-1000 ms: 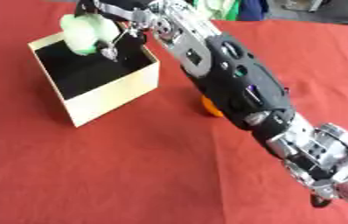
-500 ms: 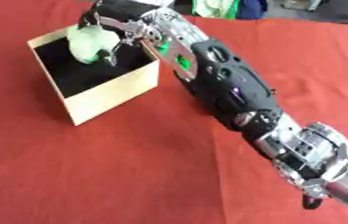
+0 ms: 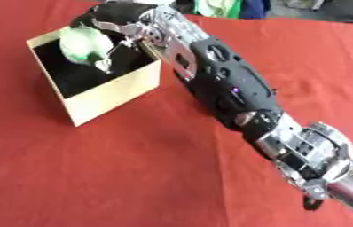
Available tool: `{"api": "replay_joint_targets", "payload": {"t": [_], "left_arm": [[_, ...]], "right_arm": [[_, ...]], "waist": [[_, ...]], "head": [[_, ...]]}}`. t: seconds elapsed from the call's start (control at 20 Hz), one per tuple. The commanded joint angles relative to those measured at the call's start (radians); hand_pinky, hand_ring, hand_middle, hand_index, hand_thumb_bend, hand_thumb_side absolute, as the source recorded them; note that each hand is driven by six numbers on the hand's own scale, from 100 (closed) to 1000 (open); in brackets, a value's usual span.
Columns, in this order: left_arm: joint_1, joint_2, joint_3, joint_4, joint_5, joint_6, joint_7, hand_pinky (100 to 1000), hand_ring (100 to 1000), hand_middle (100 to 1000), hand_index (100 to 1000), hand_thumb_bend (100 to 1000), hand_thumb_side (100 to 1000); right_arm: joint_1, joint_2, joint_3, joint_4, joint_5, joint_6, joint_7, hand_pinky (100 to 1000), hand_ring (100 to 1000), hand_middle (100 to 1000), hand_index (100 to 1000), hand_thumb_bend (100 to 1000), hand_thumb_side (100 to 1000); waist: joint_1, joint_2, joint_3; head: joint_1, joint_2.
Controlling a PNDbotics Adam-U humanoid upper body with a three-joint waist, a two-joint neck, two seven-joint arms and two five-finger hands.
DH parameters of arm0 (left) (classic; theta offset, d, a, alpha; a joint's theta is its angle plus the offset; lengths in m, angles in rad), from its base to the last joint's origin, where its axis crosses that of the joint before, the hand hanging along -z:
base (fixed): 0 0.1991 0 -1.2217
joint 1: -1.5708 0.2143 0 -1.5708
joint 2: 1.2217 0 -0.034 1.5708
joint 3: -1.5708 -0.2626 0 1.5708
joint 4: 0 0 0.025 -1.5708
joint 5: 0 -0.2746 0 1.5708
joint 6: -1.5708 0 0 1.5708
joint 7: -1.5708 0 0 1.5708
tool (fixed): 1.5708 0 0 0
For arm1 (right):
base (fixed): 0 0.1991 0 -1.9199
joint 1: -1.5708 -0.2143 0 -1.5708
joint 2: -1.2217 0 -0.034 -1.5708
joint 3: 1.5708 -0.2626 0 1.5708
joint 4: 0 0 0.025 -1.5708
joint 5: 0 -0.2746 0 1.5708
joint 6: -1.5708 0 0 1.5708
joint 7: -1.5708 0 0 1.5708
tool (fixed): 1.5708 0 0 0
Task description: Pick up objects on the table and place them in the box.
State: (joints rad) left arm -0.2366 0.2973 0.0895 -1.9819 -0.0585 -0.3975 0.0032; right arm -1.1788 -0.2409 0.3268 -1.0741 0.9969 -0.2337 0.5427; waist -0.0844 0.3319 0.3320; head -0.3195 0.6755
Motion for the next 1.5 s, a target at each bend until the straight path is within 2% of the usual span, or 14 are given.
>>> {"api": "replay_joint_targets", "payload": {"t": [0.05,0.5,0.55,0.6,0.75,0.9,1.2,1.5], "left_arm": [[-0.008,0.005,0.0,-0.018,0.003,0.001,-0.003,705,790,792,819,104,749],[-0.009,0.001,-0.002,-0.018,0.006,0.005,-0.006,705,791,793,819,103,748],[-0.01,0.001,-0.002,-0.018,0.007,0.005,-0.006,705,791,794,819,103,750],[-0.01,0.001,-0.002,-0.018,0.007,0.005,-0.006,705,791,794,819,103,747],[-0.01,0.0,-0.001,-0.018,0.007,0.005,-0.006,705,791,794,819,104,747],[-0.009,0.0,0.0,-0.018,0.006,0.006,-0.005,705,791,794,819,103,747],[-0.006,0.004,0.006,-0.018,0.0,0.007,0.0,705,791,795,818,103,747],[-0.009,0.007,0.011,-0.018,-0.009,0.011,0.008,705,791,795,818,103,747]], "right_arm": [[-0.026,-0.005,-0.01,-0.022,0.043,-0.019,0.033,883,925,817,996,100,554],[-0.025,0.001,-0.024,-0.027,0.07,-0.018,0.04,882,920,813,998,100,539],[-0.024,0.001,-0.028,-0.032,0.061,-0.015,0.036,880,916,808,999,100,590],[-0.024,0.001,-0.032,-0.04,0.05,-0.01,0.032,878,913,805,1000,100,528],[-0.024,-0.005,-0.048,-0.088,-0.008,0.014,0.017,874,904,800,1000,100,518],[-0.023,-0.031,-0.07,-0.176,-0.094,0.051,0.009,873,902,802,1000,100,509],[0.011,-0.175,-0.086,-0.371,-0.222,0.11,0.042,878,908,810,1000,100,452],[0.147,-0.37,-0.099,-0.593,-0.312,0.158,0.064,879,911,811,992,100,421]], "waist": [[0.007,-0.021,0.001],[0.009,-0.02,-0.003],[0.01,-0.02,-0.004],[0.01,-0.02,-0.004],[0.012,-0.021,-0.008],[0.012,-0.021,-0.012],[0.008,-0.02,-0.027],[0.006,-0.016,-0.04]], "head": [[-0.001,0.001],[-0.002,0.002],[-0.002,0.002],[-0.001,0.002],[0.001,0.002],[0.005,0.002],[0.023,0.002],[0.043,-0.005]]}}
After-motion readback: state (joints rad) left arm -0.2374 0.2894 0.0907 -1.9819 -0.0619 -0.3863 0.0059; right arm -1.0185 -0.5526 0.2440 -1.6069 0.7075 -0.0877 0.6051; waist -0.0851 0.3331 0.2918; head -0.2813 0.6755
